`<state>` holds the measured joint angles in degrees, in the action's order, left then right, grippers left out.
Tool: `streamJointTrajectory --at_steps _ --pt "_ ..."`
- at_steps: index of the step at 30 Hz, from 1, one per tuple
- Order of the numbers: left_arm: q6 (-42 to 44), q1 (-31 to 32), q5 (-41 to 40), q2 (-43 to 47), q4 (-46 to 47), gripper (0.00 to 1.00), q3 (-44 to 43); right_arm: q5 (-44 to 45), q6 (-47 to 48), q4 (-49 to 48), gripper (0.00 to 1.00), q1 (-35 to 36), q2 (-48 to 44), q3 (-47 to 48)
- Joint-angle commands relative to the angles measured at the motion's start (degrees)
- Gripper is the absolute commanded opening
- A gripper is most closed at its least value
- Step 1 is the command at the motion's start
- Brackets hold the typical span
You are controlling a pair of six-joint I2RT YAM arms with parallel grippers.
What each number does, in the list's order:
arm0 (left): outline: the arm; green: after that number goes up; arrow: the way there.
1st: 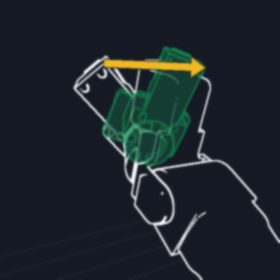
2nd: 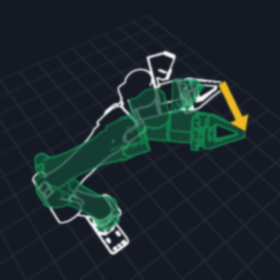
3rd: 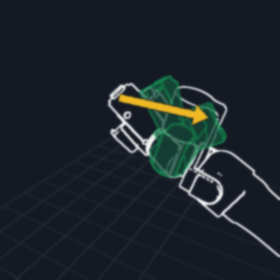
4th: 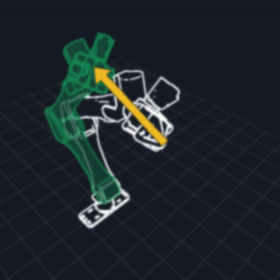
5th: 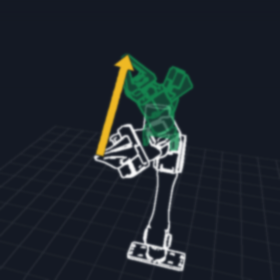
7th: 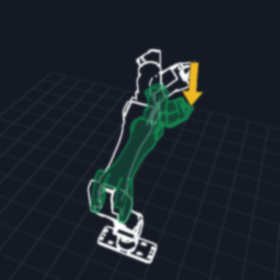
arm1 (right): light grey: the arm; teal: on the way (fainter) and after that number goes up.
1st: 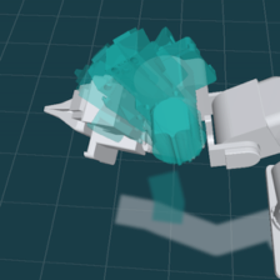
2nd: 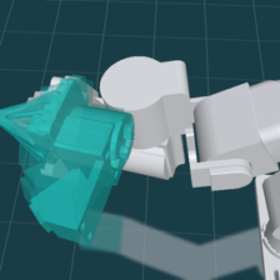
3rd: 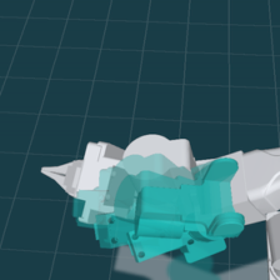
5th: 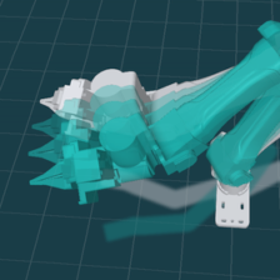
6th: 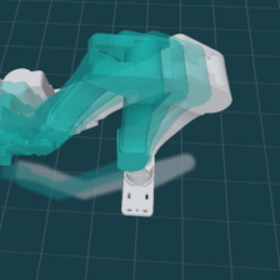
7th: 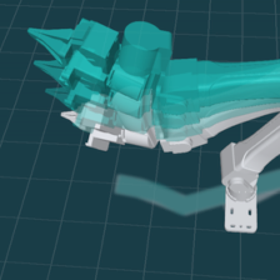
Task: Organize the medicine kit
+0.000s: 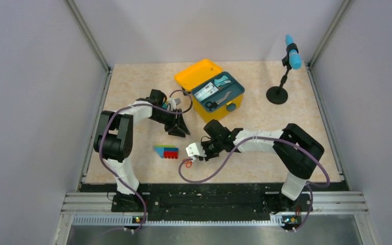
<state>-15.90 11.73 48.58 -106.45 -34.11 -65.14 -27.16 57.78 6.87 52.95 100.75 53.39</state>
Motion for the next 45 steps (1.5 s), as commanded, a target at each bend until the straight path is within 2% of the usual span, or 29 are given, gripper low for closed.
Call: streamJointTrajectory --at_steps 1,3,7,11,16,20,26,29,36,40,45 --pt "0.4 0.2 0.8 -0.7 0.6 0.45 -6.4 -0.5 -2.7 9.6 0.29 -3.0 -4.8 -0.9" --pt "0.2 0.2 0.1 -0.9 0.8 0.45 -8.6 -3.5 -1.9 9.1 0.40 -3.2 -5.8 0.0" --pt "-1.0 -0.5 -0.9 -0.4 1.9 0.45 -10.3 -9.5 -2.4 9.6 0.50 -3.1 -2.3 5.2" --pt "-1.5 -1.9 -1.4 0.8 2.3 0.46 -9.7 -13.3 -1.8 13.1 0.52 -2.1 3.6 12.2" --pt "-1.5 -4.0 -1.4 2.5 2.9 0.46 -8.4 -15.4 -4.1 11.7 0.54 -0.2 7.1 16.7" --pt "-2.4 -6.0 -1.1 3.1 4.5 0.46 -7.5 -17.7 -3.1 15.4 0.57 0.7 10.6 19.9" --pt "-4.8 -7.2 -1.4 4.1 8.1 0.45 -5.8 -11.5 -4.4 13.6 0.58 2.7 14.5 20.9" --pt "-4.8 -7.2 -1.5 4.6 8.3 0.45 -5.3 -8.6 -3.6 13.5 0.55 3.7 15.7 20.4" --pt "-5.7 -7.2 -1.0 5.0 8.4 0.45 -3.4 -1.8 -1.0 19.5 0.32 5.5 19.4 20.0" --pt "-5.7 -6.9 0.2 4.5 8.4 0.46 -1.2 2.5 -2.2 17.0 0.31 5.3 17.8 16.6" --pt "-4.7 -5.7 0.6 4.2 7.6 0.46 0.3 7.1 -4.4 12.6 0.24 5.3 16.0 12.0"
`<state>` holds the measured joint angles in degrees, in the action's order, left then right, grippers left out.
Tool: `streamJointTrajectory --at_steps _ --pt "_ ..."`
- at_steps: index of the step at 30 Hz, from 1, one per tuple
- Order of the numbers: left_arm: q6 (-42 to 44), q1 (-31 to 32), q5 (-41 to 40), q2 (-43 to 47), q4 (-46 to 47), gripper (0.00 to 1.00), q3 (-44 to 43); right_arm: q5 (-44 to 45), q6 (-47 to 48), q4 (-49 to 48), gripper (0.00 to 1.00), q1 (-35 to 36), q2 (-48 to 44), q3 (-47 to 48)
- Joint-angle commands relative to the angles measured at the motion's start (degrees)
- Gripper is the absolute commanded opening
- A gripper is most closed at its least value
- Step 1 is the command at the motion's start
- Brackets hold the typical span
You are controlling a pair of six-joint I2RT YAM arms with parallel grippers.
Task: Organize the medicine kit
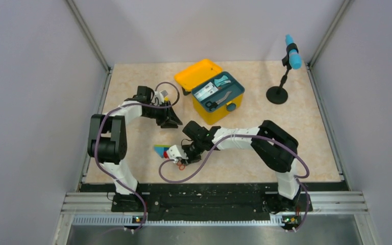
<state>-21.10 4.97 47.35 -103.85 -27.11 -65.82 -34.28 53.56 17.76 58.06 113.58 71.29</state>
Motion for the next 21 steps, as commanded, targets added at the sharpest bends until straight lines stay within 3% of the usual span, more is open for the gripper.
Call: streamJointTrajectory --at_steps 1,8,15,19,21 --pt "0.5 1.2 1.9 1.5 0.6 0.46 1.0 15.0 -0.8 1.3 0.23 0.1 3.1 -6.4" --pt "0.5 2.0 2.0 0.9 0.7 0.46 0.7 23.0 -4.4 1.0 0.09 -1.5 -0.3 -12.0" --pt "0.1 3.7 2.0 -0.4 0.8 0.46 -1.5 26.9 -6.3 6.8 0.06 -5.6 -6.3 -16.4" --pt "0.0 4.2 2.1 -0.4 0.9 0.45 -2.1 23.3 -6.1 11.2 0.07 -9.5 -10.5 -18.2" --pt "0.5 4.2 1.5 -0.1 0.9 0.45 -2.4 19.8 -5.7 11.6 0.17 -10.1 -13.3 -17.6"
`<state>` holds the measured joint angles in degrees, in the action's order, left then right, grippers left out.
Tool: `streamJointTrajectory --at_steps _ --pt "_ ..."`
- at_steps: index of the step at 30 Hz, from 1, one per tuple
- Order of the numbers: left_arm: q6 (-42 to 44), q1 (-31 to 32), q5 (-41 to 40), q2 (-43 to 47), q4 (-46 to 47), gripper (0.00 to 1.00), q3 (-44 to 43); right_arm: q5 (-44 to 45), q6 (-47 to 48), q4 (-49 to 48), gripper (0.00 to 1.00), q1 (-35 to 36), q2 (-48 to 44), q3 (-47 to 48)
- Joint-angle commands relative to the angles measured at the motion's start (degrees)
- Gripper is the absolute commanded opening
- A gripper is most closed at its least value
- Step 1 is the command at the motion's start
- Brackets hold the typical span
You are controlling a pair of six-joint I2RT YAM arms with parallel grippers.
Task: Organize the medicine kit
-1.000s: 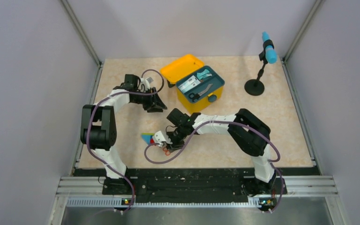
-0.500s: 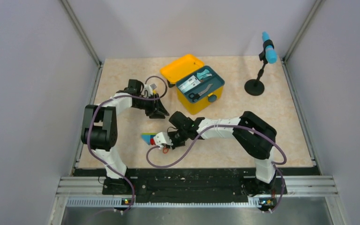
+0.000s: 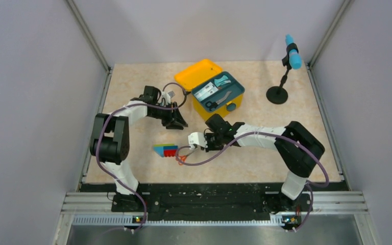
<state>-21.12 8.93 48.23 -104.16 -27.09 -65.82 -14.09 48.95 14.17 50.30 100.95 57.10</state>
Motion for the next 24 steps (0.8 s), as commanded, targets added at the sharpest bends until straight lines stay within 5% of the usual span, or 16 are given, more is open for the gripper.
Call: streamJointTrajectory --at_steps 1,5,11,24 --pt "1.3 0.1 0.0 0.2 0.3 0.45 -3.2 -3.1 -0.9 15.0 0.23 -2.3 -1.9 -2.4" --pt "4.2 -0.2 -2.0 0.3 -2.5 0.46 -7.8 -12.9 -6.0 9.2 0.42 -2.2 -3.1 2.9" --pt "6.7 -1.0 -3.5 2.9 -3.5 0.46 -9.5 -24.2 -13.0 -2.7 0.54 0.3 2.4 9.4" --pt "4.3 -4.9 -4.0 6.4 -0.1 0.46 -6.9 -22.6 -17.1 -6.9 0.56 5.8 14.6 18.7"
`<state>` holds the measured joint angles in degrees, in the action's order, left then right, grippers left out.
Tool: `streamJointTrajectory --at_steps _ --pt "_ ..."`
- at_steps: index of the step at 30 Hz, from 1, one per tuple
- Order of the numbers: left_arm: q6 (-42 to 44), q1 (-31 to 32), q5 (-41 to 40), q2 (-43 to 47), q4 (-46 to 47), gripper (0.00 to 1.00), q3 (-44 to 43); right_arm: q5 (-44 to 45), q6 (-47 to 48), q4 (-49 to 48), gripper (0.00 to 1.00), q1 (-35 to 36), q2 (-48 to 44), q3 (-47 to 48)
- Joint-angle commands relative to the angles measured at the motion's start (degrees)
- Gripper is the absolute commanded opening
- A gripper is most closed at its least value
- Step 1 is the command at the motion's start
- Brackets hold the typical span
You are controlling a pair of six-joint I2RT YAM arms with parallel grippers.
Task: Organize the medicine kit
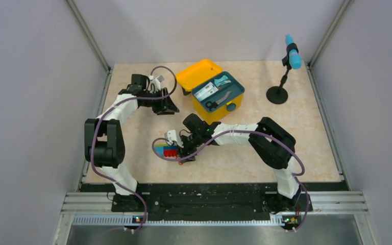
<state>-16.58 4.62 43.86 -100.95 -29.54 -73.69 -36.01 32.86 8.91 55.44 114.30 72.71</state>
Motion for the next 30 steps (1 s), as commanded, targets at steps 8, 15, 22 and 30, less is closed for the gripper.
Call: streamJointTrajectory --at_steps 8,15,22,30 --pt "-1.3 -0.9 1.2 2.5 3.2 0.46 1.1 5.2 1.7 0.1 0.46 2.7 5.1 3.3" --pt "-1.6 -1.1 2.2 1.4 3.7 0.46 2.0 14.6 5.2 2.9 0.22 3.1 4.4 -1.0" --pt "-4.1 -0.9 3.6 0.3 5.7 0.45 5.1 22.1 7.9 3.4 0.15 1.1 -2.1 -9.8" --pt "-4.5 0.0 4.1 -0.9 5.7 0.45 5.1 18.8 6.6 5.6 0.11 -3.6 -6.6 -13.9"
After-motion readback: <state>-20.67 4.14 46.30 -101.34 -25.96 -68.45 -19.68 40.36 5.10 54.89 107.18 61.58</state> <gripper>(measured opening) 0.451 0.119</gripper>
